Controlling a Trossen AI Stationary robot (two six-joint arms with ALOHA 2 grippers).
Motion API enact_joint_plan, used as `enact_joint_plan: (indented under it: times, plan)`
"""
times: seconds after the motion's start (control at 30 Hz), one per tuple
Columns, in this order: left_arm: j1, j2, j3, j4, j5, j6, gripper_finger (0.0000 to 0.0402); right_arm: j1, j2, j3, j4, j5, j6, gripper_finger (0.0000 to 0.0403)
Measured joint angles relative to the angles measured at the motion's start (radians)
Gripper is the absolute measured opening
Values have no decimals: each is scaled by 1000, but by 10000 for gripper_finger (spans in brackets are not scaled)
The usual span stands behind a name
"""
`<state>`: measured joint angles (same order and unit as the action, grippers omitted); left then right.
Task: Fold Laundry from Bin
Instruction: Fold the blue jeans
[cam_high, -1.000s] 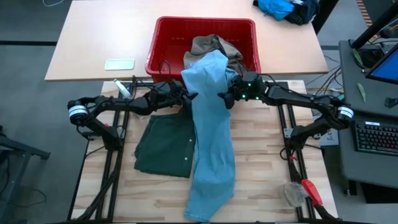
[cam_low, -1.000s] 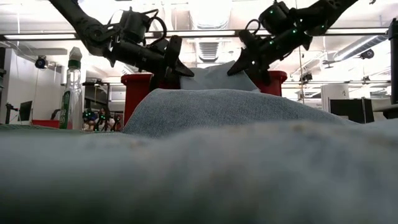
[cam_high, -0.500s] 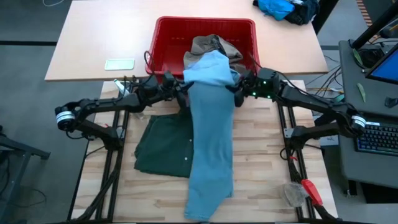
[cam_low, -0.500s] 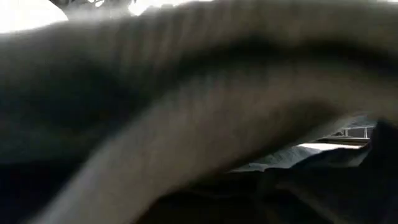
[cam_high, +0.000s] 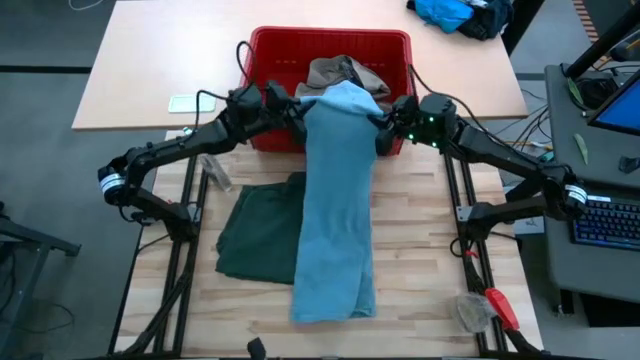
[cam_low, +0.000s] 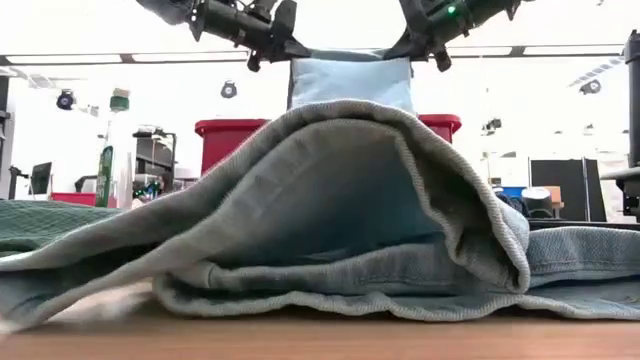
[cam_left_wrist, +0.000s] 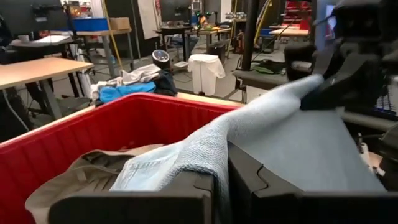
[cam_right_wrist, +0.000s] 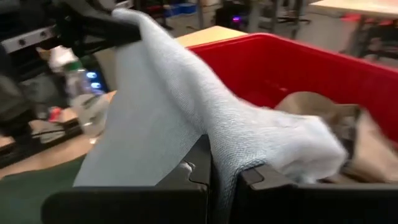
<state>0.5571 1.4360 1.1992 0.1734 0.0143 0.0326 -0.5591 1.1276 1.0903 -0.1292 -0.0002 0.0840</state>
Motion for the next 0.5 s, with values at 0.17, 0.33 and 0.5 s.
enact_joint_plan:
  times: [0.17, 0.33, 0.5]
  plan:
    - [11, 27, -12, 2, -13, -13, 0, -5, 39, 56, -44, 26, -29, 9]
    - [17, 56, -25, -8, -114, -15, 0, -5, 107, 79, -53, 31, -32, 9]
    - [23, 60, -30, -8, -131, -18, 3, -5, 141, 83, -59, 158, -18, 17]
